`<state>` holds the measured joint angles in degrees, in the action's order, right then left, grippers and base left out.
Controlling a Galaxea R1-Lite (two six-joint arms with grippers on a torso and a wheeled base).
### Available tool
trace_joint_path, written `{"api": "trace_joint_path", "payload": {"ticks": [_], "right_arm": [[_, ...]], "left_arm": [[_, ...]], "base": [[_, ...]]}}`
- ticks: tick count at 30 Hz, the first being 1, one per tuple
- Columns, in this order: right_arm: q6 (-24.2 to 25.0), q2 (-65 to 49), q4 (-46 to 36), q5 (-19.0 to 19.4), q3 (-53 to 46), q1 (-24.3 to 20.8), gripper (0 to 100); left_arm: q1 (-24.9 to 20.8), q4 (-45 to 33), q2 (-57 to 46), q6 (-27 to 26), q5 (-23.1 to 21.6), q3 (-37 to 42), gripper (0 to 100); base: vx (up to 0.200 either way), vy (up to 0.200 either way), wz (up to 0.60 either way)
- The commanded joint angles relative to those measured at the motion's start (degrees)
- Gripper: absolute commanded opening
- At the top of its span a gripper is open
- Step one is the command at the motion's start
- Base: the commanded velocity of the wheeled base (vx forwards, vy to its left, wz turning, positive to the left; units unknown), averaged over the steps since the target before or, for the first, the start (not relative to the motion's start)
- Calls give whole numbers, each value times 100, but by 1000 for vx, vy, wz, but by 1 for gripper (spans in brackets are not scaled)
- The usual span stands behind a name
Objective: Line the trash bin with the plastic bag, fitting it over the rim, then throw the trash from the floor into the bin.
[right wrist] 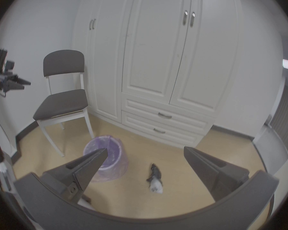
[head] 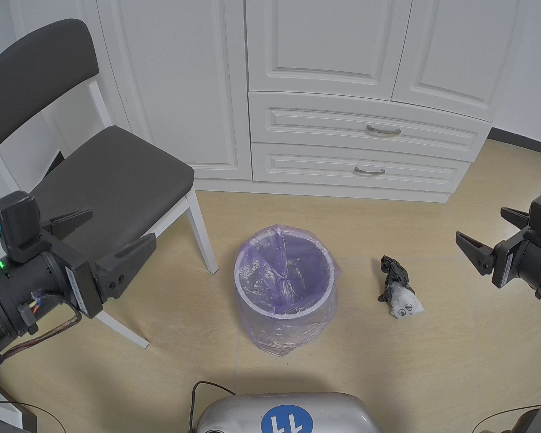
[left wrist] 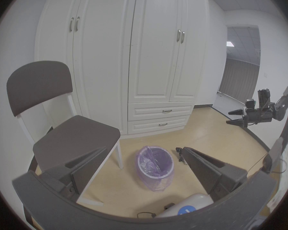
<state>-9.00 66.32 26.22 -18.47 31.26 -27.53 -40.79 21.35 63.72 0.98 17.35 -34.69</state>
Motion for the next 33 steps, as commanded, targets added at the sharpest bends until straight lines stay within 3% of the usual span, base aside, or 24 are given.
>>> {"api": "trace_joint_path", "payload": {"ticks": [1, 7, 15, 16, 18, 20, 22, 23, 30, 33], "right_arm": [[1928, -277, -3255, -34, 2042, -341, 100], [1928, 233, -3255, 195, 2025, -113, 100], [2051, 1085, -3167, 203, 2034, 54, 100], [2077, 1235, -3053, 186, 2025, 10, 100], [2077, 1322, -2956, 168, 2007, -16, 100], [2069, 1437, -2780, 142, 1823, -218, 100], [2060, 1463, -2728, 142, 1779, -262, 100], [2069, 1604, -2622, 142, 1708, -367, 100], [2174, 2316, -2192, 124, 1576, -649, 100], [2394, 2720, -1462, 124, 1409, -974, 100]], "left_arm": [[-456, -2143, -580, 1045, 85, -1145, 100], [-588, -1836, -782, 131, 700, -582, 100], [-500, 775, -949, -1864, 876, 885, 100], [-333, 1258, -914, -2286, 893, 1088, 100], [-166, 1478, -905, -2488, 902, 1175, 100], [475, 1979, -923, -2972, 928, 1334, 100], [634, 2084, -967, -3130, 920, 1378, 100], [932, 2374, -1046, -3516, 920, 1527, 100], [1056, 2708, -1213, -3701, 920, 1624, 100], [1240, 2717, -1178, -3692, 920, 1633, 100]], "base": [[0, 0, 0], [0, 0, 0], [0, 0, 0], [0, 0, 0], [0, 0, 0], [0, 0, 0], [0, 0, 0], [0, 0, 0], [0, 0, 0], [0, 0, 0]]}}
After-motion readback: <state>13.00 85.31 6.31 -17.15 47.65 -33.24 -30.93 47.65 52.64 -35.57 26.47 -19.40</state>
